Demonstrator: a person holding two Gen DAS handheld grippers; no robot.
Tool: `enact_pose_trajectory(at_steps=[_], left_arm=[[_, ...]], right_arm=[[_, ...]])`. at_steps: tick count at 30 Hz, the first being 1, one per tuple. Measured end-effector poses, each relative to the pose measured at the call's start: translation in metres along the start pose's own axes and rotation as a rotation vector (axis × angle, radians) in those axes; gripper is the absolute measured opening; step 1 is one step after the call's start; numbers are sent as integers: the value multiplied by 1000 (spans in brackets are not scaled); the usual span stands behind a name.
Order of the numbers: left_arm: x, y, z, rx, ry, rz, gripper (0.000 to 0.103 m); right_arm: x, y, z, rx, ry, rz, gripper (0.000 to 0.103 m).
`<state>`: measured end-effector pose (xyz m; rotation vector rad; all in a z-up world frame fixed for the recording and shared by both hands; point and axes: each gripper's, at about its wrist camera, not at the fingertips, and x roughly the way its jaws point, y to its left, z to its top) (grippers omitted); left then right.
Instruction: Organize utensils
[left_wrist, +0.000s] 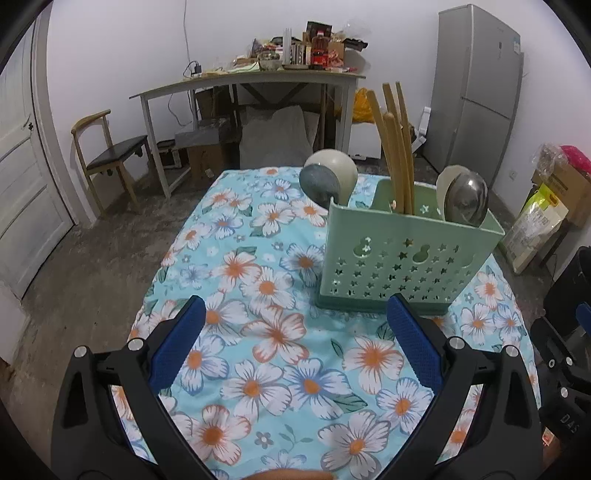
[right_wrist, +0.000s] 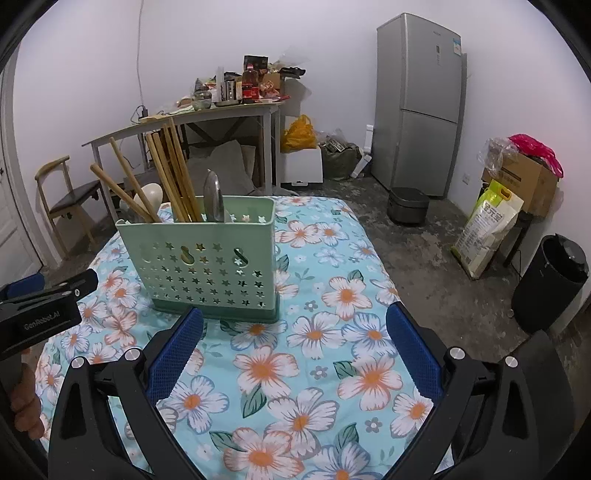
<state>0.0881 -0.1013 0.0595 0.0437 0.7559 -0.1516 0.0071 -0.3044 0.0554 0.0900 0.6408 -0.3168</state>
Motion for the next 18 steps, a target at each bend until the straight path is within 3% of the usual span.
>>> enact_pose_trajectory(at_steps=[18], left_arm=[[5,-4,-1,40,42,72,95]], right_arm=[[9,-6,-9,6,48,5,96]])
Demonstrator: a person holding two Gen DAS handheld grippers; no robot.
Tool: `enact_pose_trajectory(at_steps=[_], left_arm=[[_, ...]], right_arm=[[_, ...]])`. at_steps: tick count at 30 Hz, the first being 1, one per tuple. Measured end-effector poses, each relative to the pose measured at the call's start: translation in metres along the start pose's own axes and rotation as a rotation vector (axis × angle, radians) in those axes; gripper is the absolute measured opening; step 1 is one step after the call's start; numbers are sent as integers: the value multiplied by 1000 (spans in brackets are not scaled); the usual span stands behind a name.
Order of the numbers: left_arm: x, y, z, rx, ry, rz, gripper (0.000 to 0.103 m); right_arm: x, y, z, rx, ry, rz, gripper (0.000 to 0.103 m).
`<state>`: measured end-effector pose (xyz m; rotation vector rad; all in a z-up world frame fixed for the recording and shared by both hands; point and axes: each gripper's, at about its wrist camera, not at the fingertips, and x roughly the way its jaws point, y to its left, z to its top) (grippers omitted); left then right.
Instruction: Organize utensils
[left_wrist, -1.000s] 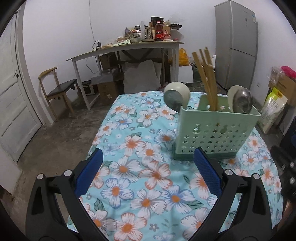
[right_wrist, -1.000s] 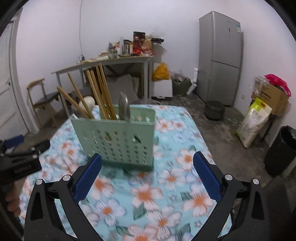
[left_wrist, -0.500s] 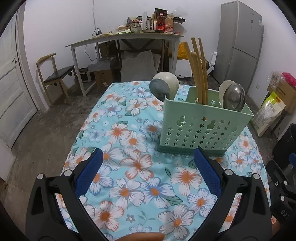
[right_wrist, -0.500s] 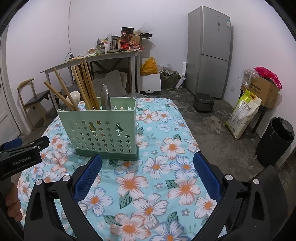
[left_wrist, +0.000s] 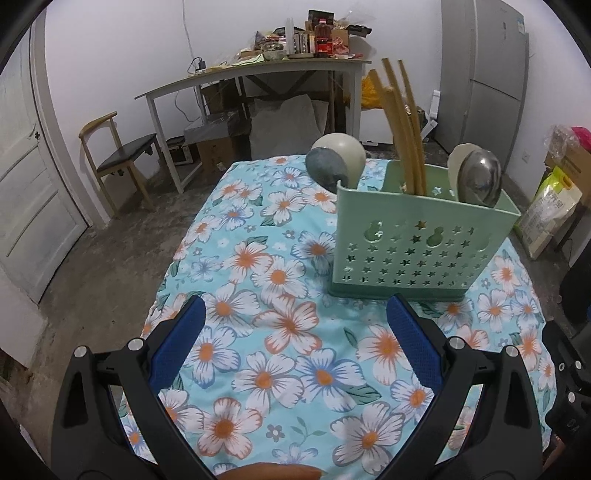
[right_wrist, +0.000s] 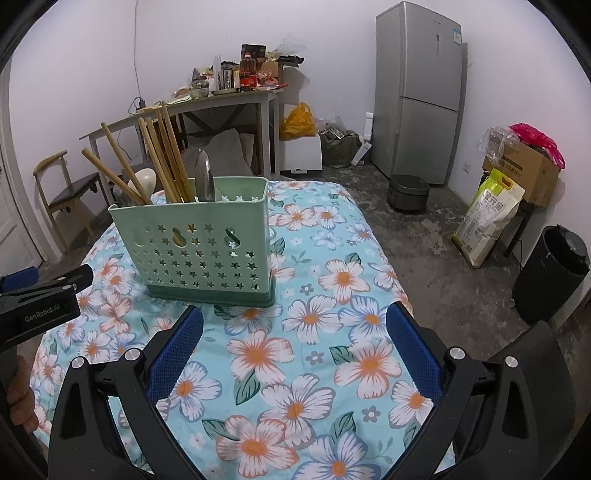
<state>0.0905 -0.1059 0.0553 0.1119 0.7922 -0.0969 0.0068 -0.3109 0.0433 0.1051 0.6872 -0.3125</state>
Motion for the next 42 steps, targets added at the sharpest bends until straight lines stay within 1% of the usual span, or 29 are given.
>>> enact_pose_trajectory(at_steps=[5,13,21,24,32,42], left_arm=[[4,3,0,-7,18,11,95],[3,9,2,-7,12,27,95],[3,21,6,47,-6,94,95],[2,28,5,46,-5,104,95],[1,35,4,36,4,101,95],[1,34,2,32,18,74,95]], right_arm=[[2,-1,2,-1,-1,-8,96],[2,-10,4,15,-5,-36,96],[2,-13,4,28,-7,-42,96],[2,-12,5,28,-8,-41,96],[3,-10,5,27,-5,-37,96],[3,-8,4,23,-6,-37,96]])
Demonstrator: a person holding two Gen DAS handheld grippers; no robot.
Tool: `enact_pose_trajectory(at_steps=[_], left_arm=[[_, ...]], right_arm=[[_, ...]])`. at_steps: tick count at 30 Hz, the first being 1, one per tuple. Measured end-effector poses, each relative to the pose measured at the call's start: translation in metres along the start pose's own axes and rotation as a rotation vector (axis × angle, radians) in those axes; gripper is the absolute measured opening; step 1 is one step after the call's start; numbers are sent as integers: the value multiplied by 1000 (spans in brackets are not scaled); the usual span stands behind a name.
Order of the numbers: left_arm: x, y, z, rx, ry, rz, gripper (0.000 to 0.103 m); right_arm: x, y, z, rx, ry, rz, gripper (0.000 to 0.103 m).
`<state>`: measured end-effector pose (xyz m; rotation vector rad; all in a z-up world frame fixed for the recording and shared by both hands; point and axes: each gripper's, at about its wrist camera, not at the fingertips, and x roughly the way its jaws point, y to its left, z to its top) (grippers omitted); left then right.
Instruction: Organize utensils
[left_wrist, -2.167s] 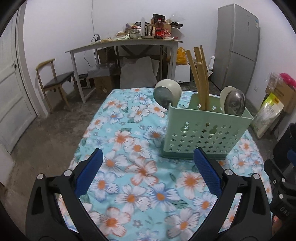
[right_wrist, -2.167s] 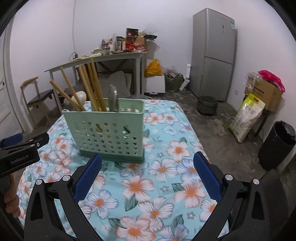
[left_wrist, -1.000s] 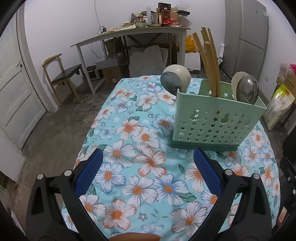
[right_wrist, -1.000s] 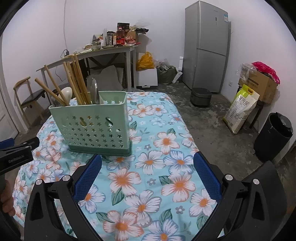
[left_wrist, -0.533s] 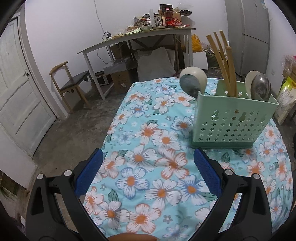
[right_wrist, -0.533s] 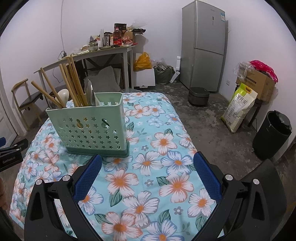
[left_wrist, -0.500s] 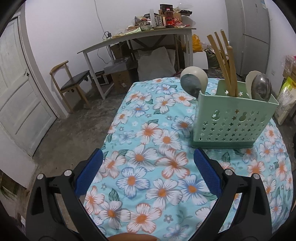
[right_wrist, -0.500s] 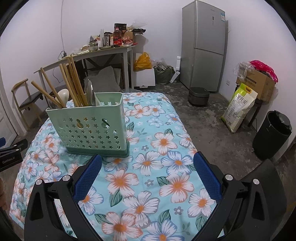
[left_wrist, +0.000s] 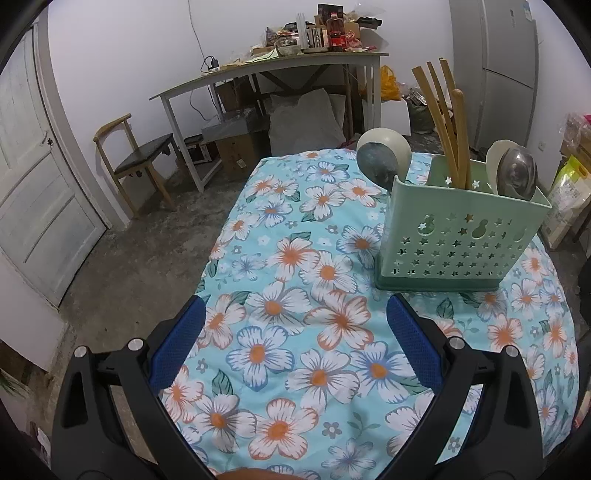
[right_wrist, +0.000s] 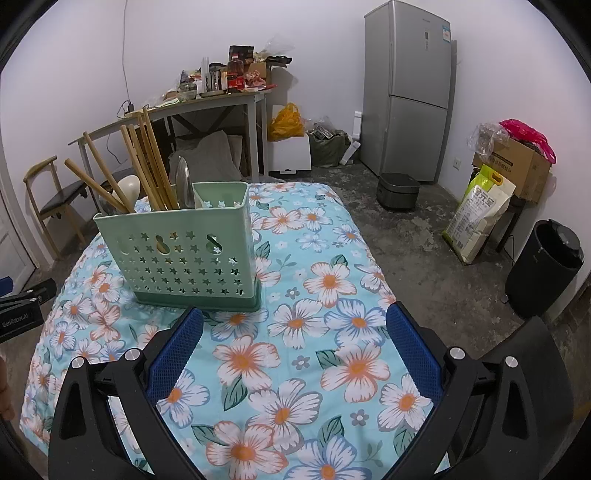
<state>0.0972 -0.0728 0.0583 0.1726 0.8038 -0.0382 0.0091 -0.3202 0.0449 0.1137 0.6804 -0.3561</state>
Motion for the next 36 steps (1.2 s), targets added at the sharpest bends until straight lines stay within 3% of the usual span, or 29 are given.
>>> enact_pose_trajectory(at_steps=[36], left_arm=[[0,-2,0,-3,9,-9,95]], right_arm=[[0,1,0,2,1,0,96]])
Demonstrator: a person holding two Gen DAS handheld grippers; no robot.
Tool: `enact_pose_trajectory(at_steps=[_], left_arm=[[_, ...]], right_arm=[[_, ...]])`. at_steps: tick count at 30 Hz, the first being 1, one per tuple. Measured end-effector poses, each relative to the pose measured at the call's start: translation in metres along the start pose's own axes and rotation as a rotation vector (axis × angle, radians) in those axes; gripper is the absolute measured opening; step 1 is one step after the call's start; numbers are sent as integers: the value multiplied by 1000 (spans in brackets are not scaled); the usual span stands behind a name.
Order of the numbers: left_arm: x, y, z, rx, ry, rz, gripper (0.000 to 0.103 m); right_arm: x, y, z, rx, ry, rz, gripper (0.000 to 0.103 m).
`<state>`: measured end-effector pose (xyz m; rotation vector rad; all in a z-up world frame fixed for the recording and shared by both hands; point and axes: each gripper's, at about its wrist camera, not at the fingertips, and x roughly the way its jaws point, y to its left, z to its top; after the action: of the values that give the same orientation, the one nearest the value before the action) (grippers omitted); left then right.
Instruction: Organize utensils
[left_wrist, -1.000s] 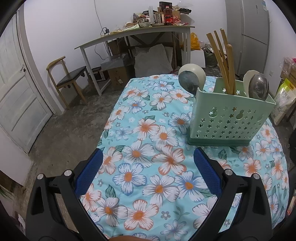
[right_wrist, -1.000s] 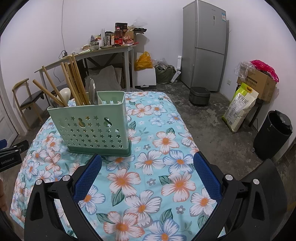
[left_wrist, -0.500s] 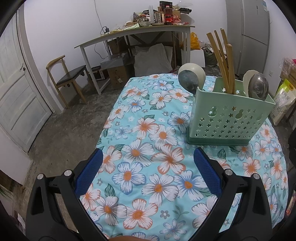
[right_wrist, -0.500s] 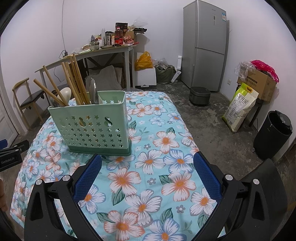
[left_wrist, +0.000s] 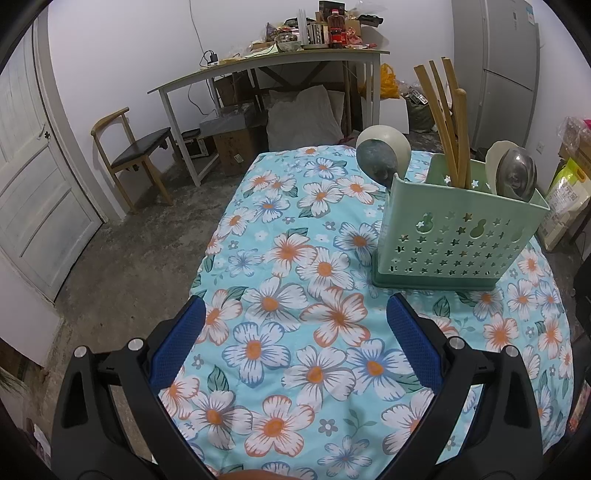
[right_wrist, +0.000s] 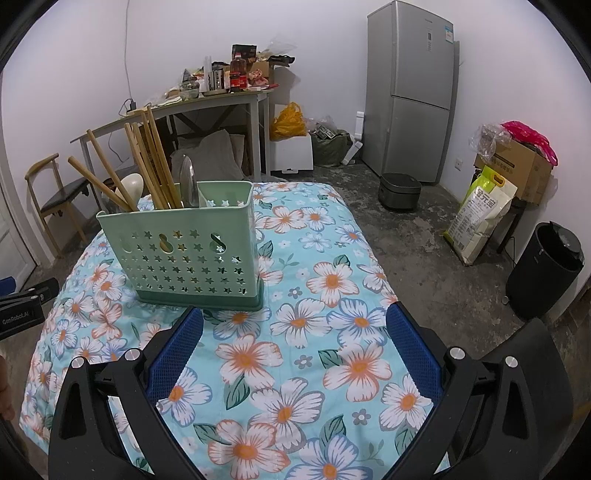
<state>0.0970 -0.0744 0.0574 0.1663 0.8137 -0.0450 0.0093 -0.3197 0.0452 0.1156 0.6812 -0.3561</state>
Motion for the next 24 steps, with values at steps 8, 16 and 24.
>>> enact_pose_trajectory(at_steps=[8,16,24], left_arm=[[0,1,0,-2,3,-2,95],[1,0,0,0,4,-3,95],[1,-2,-1,-2,4,-2,95]], right_arm=[[1,1,0,-3,-1,0,96],[1,2,0,-3,-2,3,96],[1,3,-1,-3,0,3,96]])
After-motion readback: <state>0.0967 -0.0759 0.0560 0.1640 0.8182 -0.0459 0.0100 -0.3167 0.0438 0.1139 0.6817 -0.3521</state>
